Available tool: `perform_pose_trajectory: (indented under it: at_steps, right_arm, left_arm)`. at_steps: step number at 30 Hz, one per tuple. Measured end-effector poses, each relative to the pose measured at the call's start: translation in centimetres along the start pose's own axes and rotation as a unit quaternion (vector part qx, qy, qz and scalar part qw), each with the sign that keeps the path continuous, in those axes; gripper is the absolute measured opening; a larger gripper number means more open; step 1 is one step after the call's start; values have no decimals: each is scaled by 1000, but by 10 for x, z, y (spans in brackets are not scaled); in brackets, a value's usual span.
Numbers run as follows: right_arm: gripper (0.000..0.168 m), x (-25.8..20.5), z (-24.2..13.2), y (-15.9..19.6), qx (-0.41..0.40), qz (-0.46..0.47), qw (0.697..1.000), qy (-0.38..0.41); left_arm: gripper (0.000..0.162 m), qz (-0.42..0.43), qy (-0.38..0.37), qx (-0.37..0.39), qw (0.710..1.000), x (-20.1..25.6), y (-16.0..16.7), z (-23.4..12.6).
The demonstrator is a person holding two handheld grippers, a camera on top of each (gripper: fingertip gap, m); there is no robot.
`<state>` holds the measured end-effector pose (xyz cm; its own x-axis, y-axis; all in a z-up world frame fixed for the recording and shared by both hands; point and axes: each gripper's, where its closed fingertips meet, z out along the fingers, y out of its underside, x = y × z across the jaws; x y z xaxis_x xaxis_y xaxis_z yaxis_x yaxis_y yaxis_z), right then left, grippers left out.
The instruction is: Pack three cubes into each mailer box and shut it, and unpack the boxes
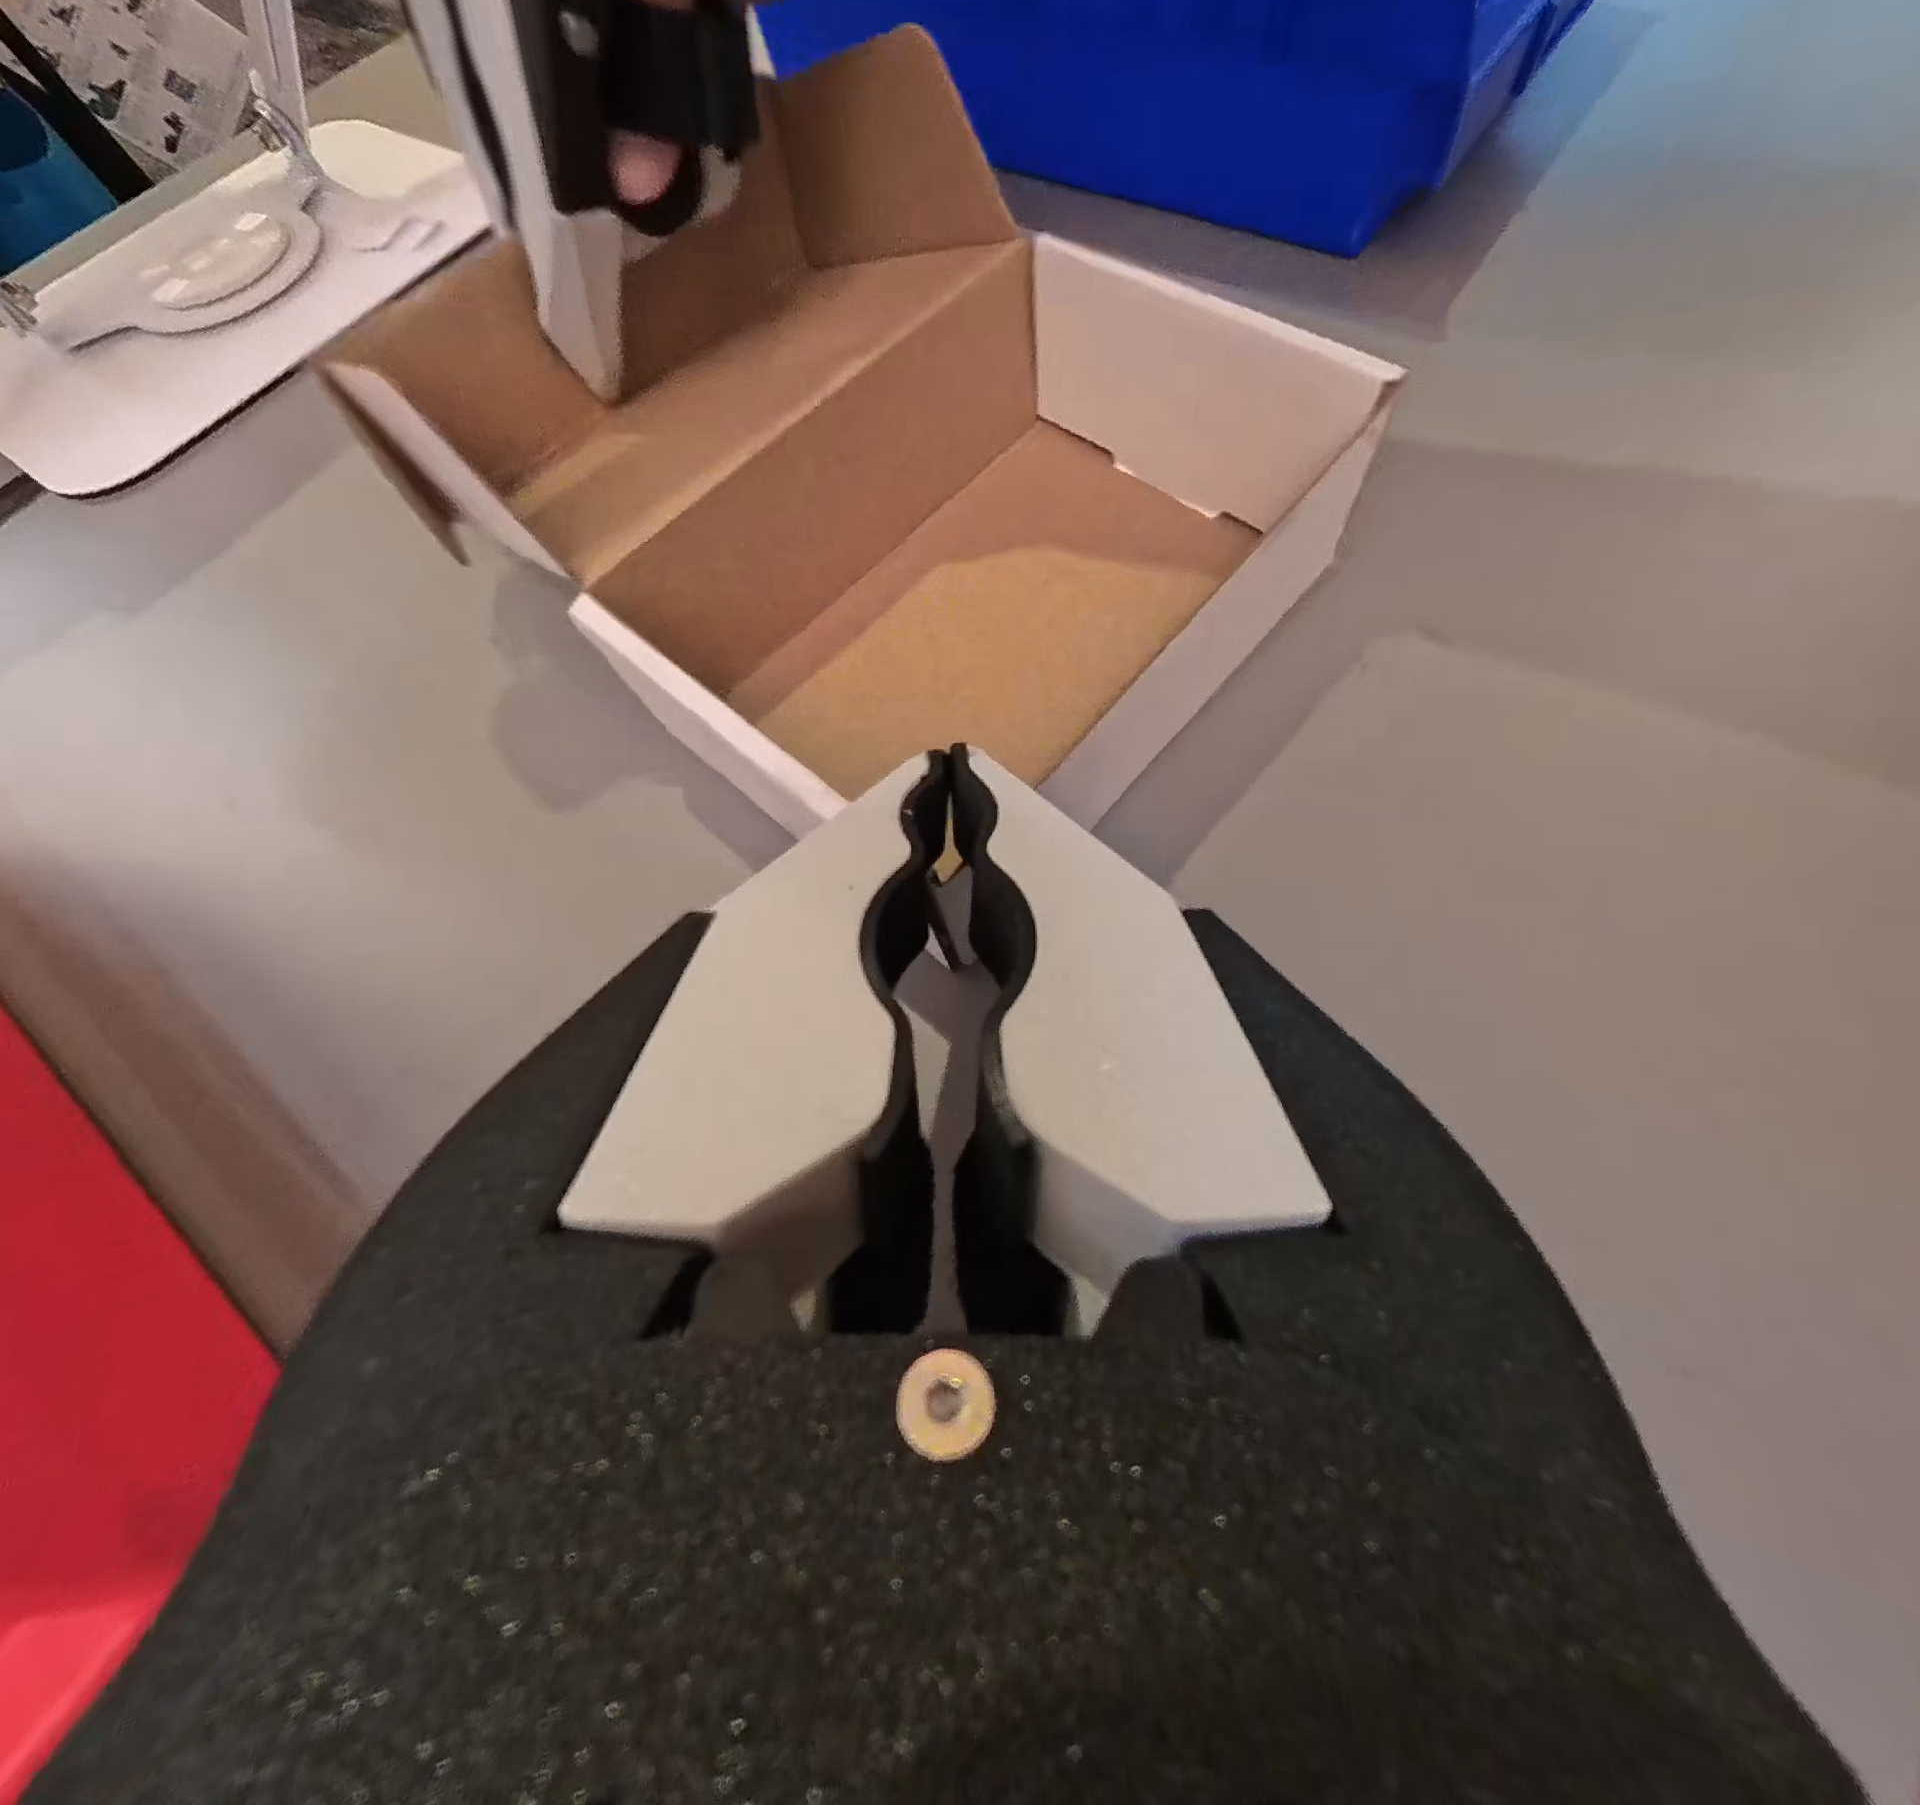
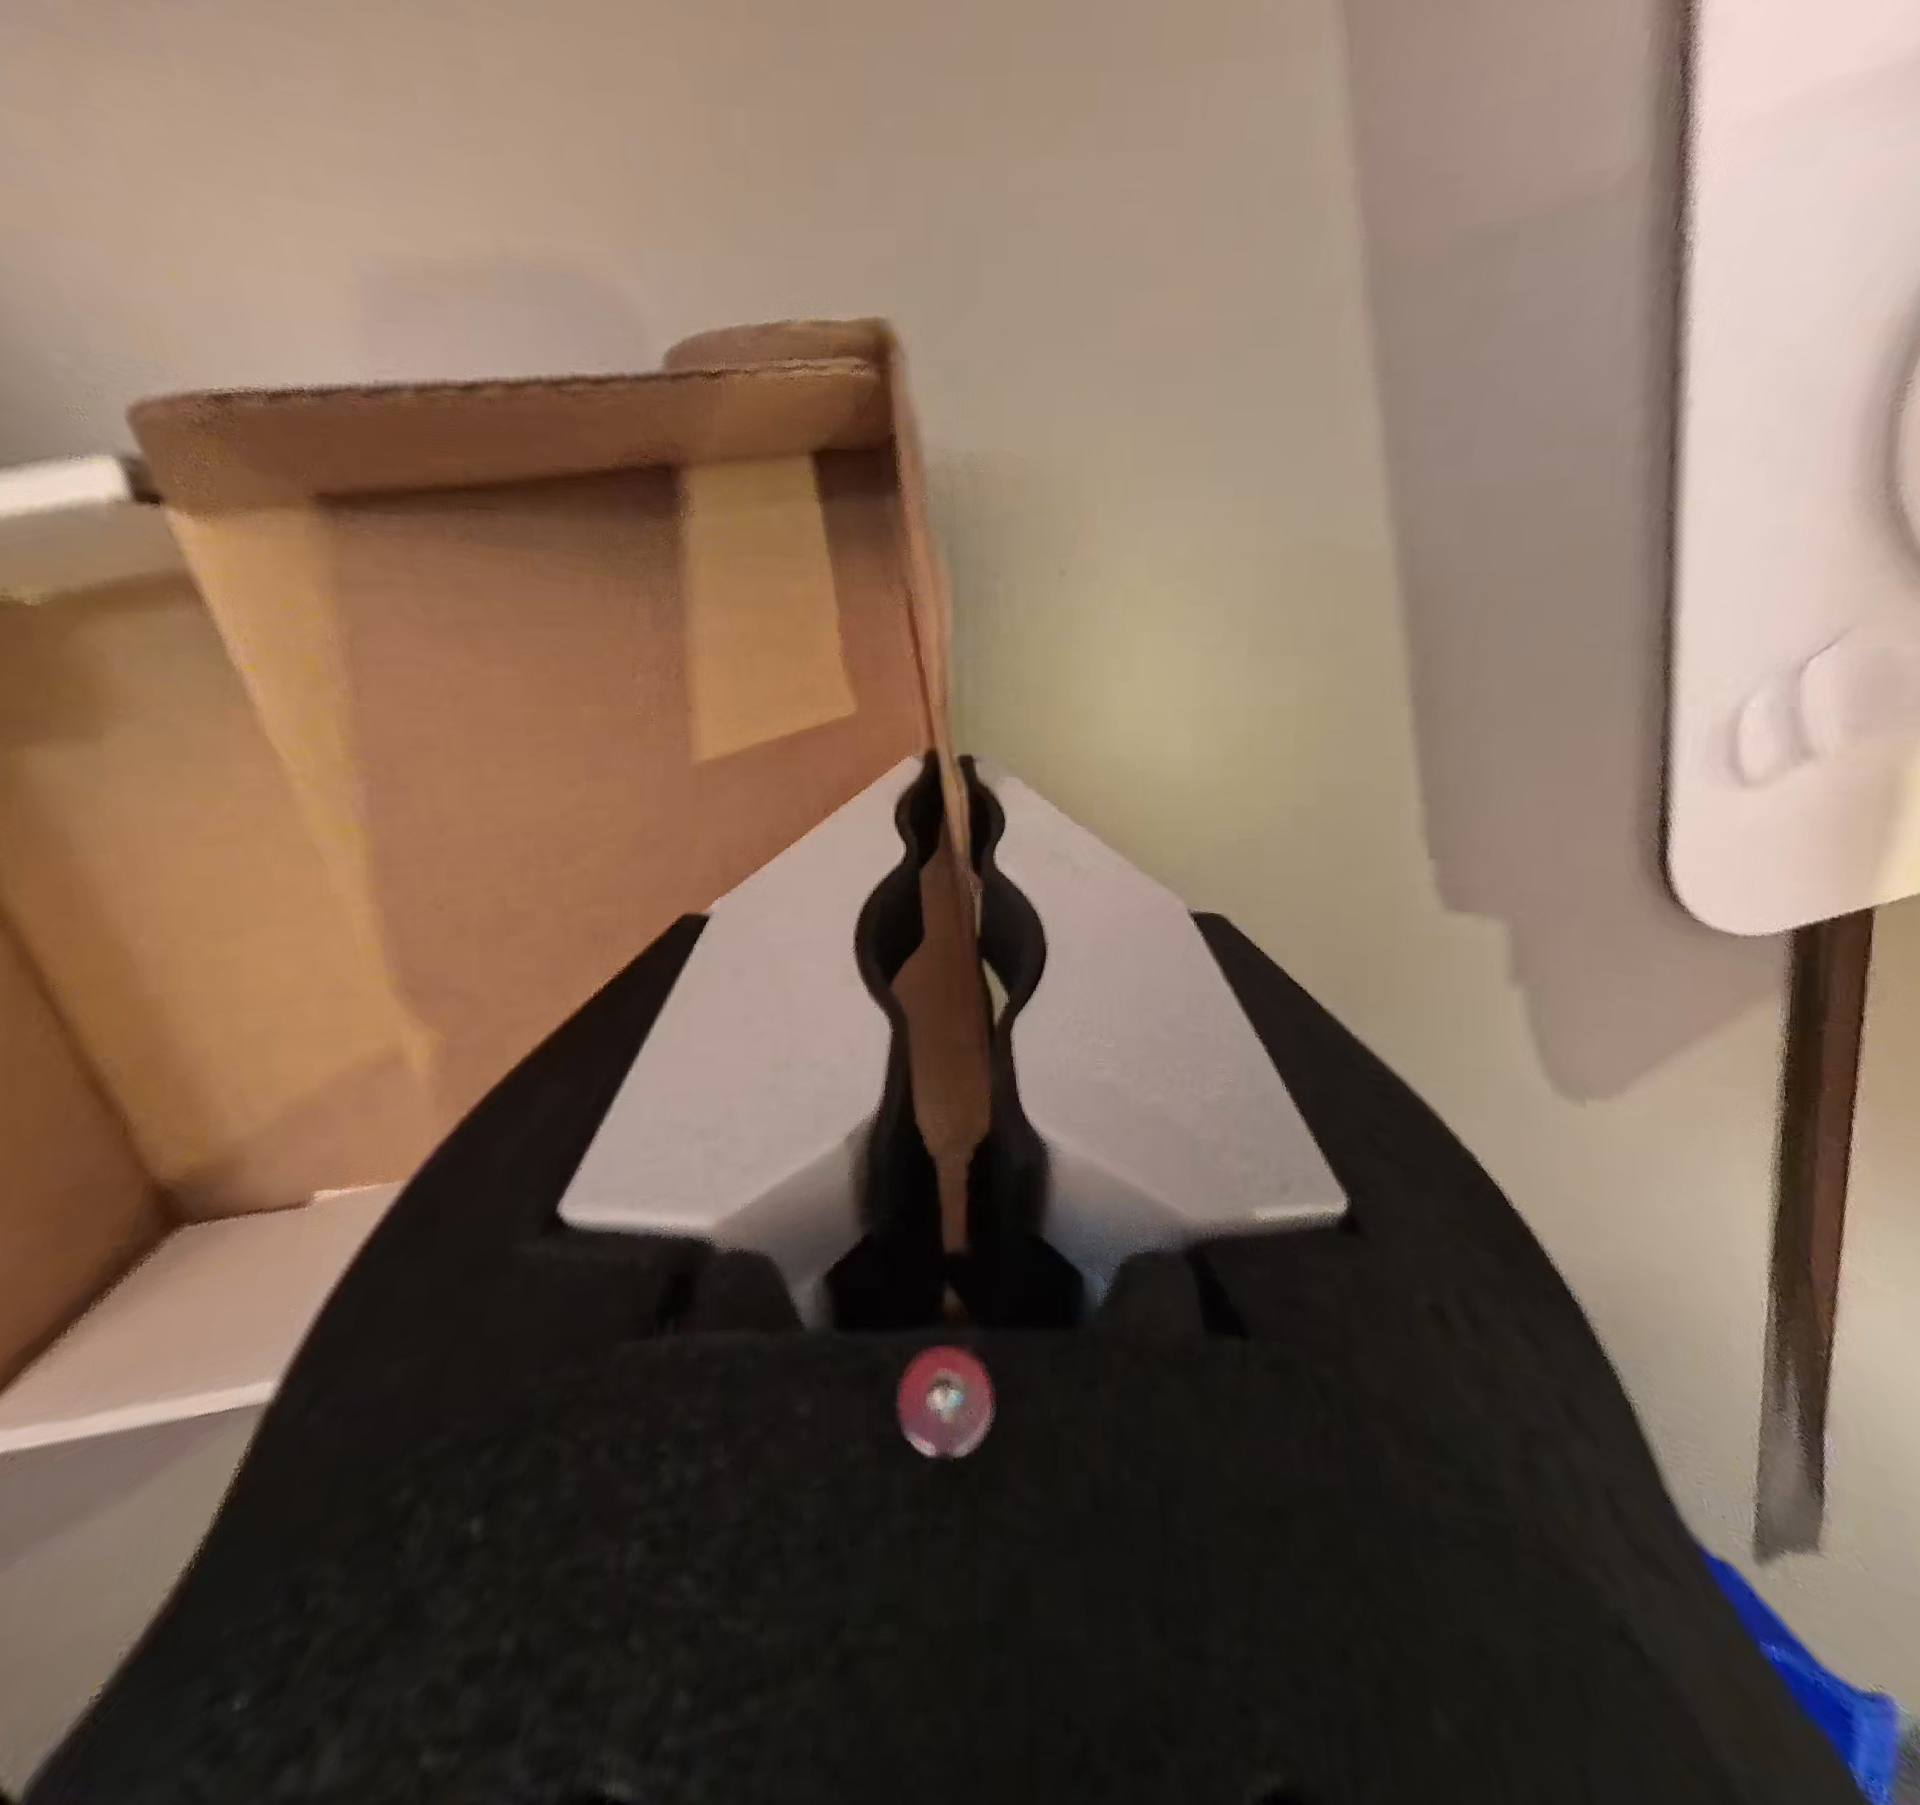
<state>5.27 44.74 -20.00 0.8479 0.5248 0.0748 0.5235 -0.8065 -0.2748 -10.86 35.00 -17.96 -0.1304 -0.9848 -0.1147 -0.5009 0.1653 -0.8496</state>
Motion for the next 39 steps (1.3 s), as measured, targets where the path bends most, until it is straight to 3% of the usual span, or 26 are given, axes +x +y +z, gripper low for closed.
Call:
perform_pose_trajectory:
  at_steps: [4,5,7,10,13,15,17,19,21,23,25,28,33,39]
  right_arm:
    - [4,15,-30,-39,53,3,999,10]
    - [13,20,-38,-48,65,9,998,22]
    - [55,23,-54,-54,70,26,997,22]
    - [95,20,-103,-58,126,60,990,28]
    - [99,3,-188,-48,275,72,954,94]
    - [99,-33,-216,-20,341,98,931,92]
    - [101,-82,-198,5,379,124,915,69]
    - [112,-128,-139,27,358,134,923,45]
    - [112,-147,-85,45,328,139,933,57]
    - [126,-149,-54,52,295,130,945,63]
    - [127,-130,-45,51,283,112,948,94]
    - [128,-113,-36,34,321,94,939,80]
    - [132,-118,-15,16,334,62,940,21]
    - [126,-115,-12,16,304,54,950,33]
  left_arm:
    - [0,13,-47,-21,999,-19,3,6]
    - [0,11,-57,-26,998,-25,3,9]
    - [0,-4,-62,-33,997,-31,4,15]
    - [0,-4,-74,-42,996,-34,2,19]
    - [0,4,-86,-51,995,-40,4,18]
    - [0,7,-94,-56,994,-46,7,15]
    - [0,-1,-90,-56,994,-49,8,13]
    - [0,3,-91,-66,994,-53,11,12]
    - [0,15,-111,-75,991,-63,14,8]
    - [0,12,-112,-74,991,-67,15,8]
    - [0,7,-109,-77,991,-67,14,8]
    - [0,18,-103,-82,991,-67,16,8]
    - [0,14,-88,-76,993,-67,18,6]
    - [0,-4,-80,-65,995,-68,17,4]
